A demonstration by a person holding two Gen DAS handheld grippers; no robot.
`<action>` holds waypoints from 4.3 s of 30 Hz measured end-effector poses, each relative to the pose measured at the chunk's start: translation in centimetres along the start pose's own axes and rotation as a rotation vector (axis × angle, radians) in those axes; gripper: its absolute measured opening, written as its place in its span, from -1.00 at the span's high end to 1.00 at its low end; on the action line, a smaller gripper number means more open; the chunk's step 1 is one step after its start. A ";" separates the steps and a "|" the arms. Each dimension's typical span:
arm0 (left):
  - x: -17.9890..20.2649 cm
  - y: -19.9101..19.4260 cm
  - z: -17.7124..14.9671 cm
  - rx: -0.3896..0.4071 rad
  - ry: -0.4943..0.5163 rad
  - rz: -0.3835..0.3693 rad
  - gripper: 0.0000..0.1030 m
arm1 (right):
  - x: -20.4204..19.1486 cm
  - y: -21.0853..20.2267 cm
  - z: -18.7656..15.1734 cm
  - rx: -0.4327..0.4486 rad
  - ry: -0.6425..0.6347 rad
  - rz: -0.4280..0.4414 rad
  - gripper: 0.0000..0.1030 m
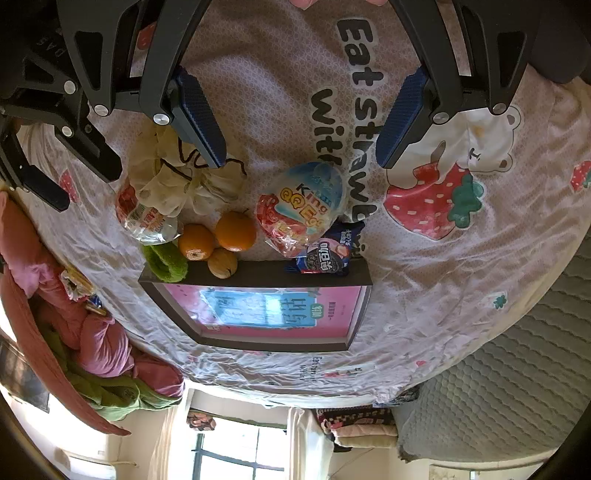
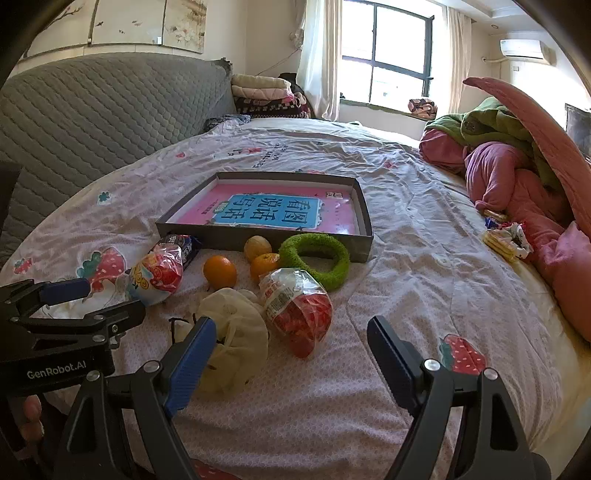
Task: Organize objects
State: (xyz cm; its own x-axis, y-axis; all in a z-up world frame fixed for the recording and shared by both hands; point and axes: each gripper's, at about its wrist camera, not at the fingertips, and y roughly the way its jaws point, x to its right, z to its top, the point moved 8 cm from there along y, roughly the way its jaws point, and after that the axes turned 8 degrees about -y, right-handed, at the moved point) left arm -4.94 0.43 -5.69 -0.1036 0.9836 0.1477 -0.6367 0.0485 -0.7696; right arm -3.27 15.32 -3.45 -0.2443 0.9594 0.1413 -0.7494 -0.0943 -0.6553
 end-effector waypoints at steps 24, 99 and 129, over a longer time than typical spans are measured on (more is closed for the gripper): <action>0.4 -0.4 0.1 0.011 0.015 0.001 -0.63 | 0.3 -0.7 0.4 0.023 0.002 -0.015 -0.62; -0.8 3.1 1.1 -0.026 0.025 -0.070 -0.63 | 3.9 3.9 -1.2 -0.077 0.062 0.033 -0.62; -0.5 6.6 2.0 -0.068 -0.002 -0.117 -0.63 | 0.9 7.8 -0.6 -0.107 0.086 0.299 0.00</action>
State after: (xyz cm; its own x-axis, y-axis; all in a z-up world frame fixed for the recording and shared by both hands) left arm -10.63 -0.04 -9.65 -0.0329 0.9702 0.2400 -0.5913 0.1747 -0.7873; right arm -8.93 15.57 -8.87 -0.3873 0.9128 -0.1296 -0.5824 -0.3513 -0.7331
